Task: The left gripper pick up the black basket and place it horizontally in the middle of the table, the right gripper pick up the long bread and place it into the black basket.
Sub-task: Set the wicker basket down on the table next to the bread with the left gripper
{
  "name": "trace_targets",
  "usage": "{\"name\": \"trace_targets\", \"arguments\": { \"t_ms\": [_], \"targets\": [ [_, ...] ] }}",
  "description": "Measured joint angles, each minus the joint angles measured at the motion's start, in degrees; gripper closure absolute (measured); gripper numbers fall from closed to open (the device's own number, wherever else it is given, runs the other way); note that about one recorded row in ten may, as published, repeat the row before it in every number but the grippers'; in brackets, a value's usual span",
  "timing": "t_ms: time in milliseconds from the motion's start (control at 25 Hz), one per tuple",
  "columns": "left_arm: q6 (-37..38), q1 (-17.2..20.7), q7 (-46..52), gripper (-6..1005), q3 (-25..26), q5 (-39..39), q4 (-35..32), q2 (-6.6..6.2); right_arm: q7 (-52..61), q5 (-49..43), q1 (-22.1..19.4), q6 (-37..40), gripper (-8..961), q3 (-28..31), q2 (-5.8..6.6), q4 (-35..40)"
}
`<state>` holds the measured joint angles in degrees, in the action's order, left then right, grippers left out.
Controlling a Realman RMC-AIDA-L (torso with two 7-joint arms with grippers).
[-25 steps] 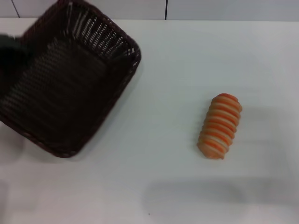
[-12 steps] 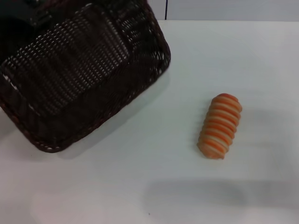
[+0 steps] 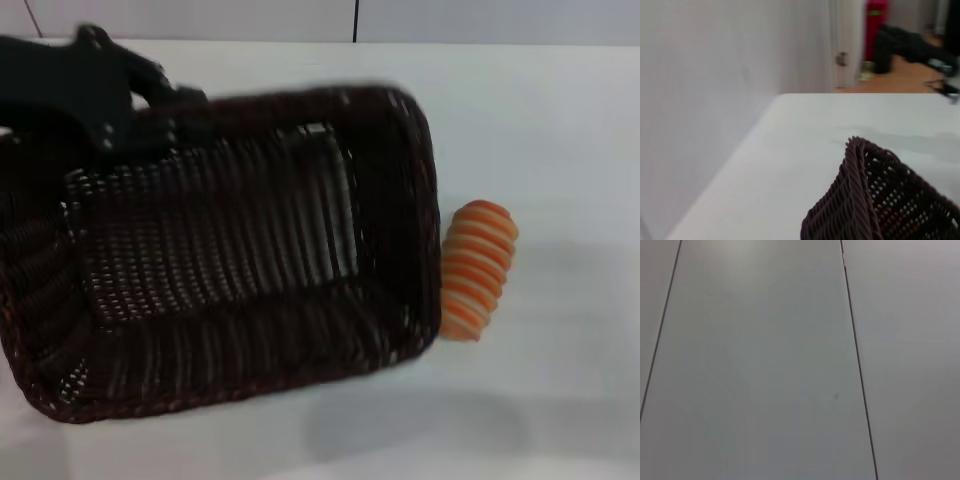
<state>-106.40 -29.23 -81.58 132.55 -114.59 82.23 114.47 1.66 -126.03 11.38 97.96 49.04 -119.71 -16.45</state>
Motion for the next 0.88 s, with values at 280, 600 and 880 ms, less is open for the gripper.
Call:
{"name": "trace_targets", "arguments": {
  "t_ms": [280, 600, 880],
  "targets": [
    [-1.6, -2.3, -1.2, 787, -4.1, -1.5, -5.3, -0.47, -0.2, 0.0, -1.6, 0.2, 303, -0.1, 0.00, -1.4],
    [-1.6, -4.3, -5.0, 790, -5.1, -3.9, -10.1, 0.51, -0.2, -0.3, -3.0, 0.6, 302, -0.1, 0.00, -2.1],
    [-1.0, -5.1, -6.0, 787, -5.1, -4.0, -12.1, 0.71, -0.2, -0.3, -3.7, 1.0, 302, -0.8, 0.00, -2.4]
  ]
}}
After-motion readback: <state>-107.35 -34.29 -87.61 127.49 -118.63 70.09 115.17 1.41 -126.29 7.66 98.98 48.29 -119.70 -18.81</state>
